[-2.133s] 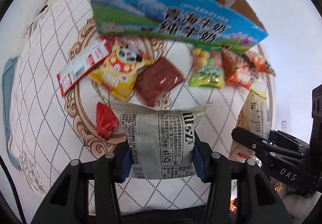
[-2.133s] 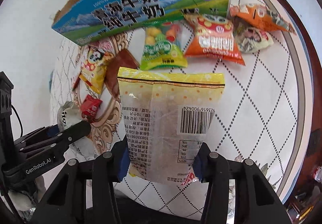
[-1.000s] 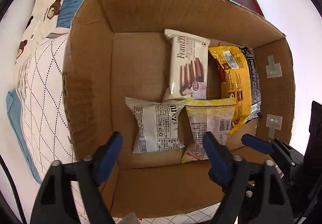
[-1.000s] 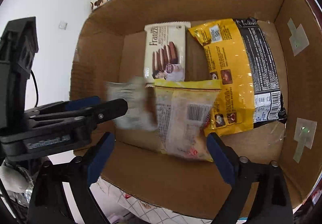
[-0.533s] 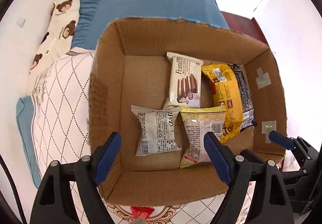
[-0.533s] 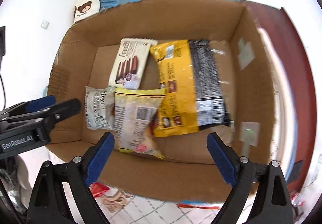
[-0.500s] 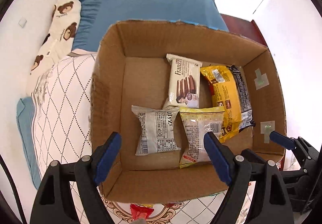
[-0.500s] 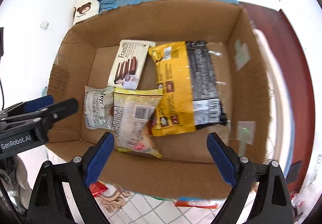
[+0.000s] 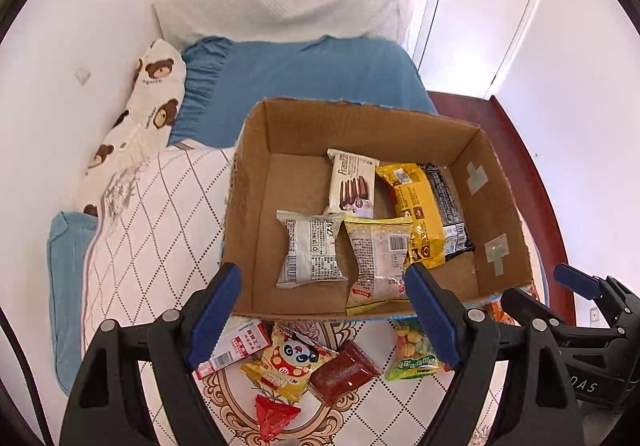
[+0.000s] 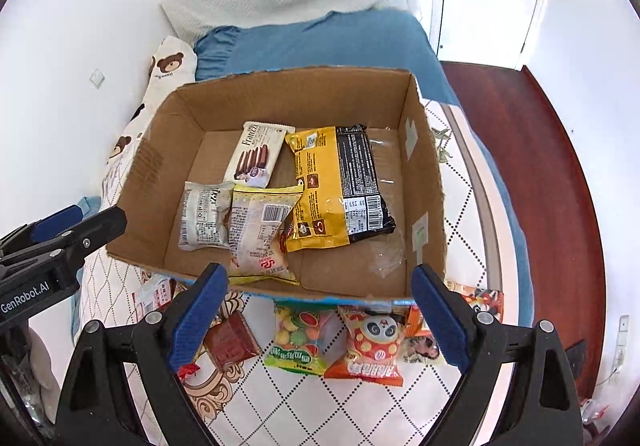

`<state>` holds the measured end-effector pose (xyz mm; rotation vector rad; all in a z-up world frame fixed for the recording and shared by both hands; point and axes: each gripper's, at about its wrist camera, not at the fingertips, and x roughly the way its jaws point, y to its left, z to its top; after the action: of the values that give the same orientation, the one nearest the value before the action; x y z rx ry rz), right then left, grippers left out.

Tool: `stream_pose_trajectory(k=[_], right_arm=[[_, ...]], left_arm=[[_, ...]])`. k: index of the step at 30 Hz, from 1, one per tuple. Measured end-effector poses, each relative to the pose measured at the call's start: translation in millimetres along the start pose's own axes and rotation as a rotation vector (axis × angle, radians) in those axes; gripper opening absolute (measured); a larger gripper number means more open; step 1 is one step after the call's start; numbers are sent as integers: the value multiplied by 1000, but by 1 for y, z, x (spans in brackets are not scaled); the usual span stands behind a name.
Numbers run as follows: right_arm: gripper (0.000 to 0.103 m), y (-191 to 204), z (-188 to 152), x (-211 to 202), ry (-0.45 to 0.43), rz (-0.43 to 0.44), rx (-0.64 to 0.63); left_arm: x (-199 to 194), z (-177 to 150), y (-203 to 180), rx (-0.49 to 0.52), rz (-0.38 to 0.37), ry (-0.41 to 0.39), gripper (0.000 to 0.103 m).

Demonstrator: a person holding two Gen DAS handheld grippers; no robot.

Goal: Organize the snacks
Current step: 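Withdraw both tools from the box toward the remaining snacks, then grasp the candy bag with left tool while right tool grasps panda-print bag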

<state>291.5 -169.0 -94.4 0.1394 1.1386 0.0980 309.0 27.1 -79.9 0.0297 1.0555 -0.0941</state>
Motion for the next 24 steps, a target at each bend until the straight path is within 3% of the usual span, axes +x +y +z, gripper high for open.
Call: stream_pose_trajectory(k=[6, 13, 17, 19, 21, 23, 24], right_arm=[[95, 4, -19, -42, -100, 6, 6], [95, 3, -39, -70, -132, 58, 37], [95, -16, -55, -47, -59, 82, 91], [95, -33, -65, -22, -7, 84, 152], [95, -48, -73, 7, 44, 76, 196], [88, -61, -81, 38, 88, 78, 236], [79, -65, -83, 53, 109, 76, 245]], left_arm=[[-39, -19, -8, 42, 26, -94, 84], [-55, -44, -6, 16, 4, -97, 84], [-35, -65, -2, -2, 16, -26, 84], [-14, -78, 1, -16, 31, 31, 94], [9, -90, 4, -28, 42, 95, 95], [30, -103, 7, -40, 57, 146, 95], [41, -108, 7, -43, 60, 175, 95]])
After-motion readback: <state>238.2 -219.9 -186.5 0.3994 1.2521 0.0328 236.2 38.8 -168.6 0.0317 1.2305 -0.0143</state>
